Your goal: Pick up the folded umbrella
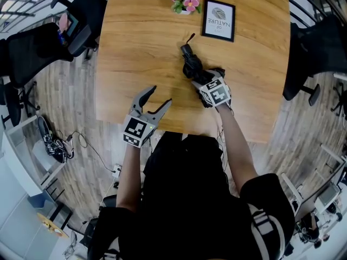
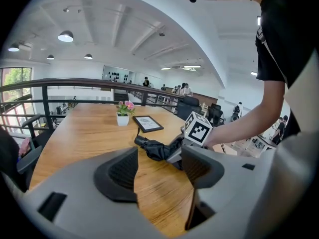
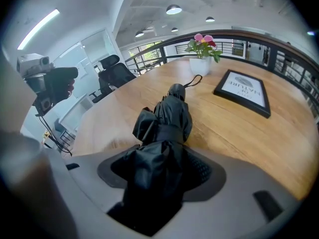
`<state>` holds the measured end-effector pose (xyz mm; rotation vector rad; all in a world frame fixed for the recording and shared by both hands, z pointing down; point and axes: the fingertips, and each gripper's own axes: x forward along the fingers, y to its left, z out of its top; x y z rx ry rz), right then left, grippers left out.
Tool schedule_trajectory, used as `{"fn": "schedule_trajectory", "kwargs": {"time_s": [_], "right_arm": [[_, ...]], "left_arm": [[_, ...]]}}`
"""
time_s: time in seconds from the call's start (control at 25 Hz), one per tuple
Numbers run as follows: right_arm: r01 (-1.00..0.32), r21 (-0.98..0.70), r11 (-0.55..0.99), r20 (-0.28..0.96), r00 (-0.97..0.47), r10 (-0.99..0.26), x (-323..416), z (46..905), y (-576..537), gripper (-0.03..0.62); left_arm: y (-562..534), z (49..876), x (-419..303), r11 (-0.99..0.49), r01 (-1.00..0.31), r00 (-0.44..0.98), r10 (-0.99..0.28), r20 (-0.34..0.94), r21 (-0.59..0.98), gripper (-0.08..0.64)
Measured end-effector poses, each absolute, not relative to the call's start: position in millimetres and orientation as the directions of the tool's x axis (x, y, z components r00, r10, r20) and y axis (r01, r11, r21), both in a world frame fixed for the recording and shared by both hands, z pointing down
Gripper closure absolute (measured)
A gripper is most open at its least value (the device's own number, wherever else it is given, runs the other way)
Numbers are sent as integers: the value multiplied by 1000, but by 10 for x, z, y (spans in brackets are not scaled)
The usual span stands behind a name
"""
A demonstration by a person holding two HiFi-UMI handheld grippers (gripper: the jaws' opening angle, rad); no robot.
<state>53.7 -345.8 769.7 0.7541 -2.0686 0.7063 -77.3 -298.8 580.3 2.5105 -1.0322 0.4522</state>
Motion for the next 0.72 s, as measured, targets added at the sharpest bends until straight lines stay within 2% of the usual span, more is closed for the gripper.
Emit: {"fn": "schedule_trajectory", "kwargs": {"time_s": [0.52,0.72], "right_arm": [[-731,-197,653,823,-485,-295,570,7625,-3452,345],[-753,-185,631,802,-487,-345,614,7517,-3465,351]], "left_arm": [[-2995,5626,-773,-666,-717,682,-607,409,206,282],[-2982,5541,-808,-673,-711,690,-610,391,205,282]]}}
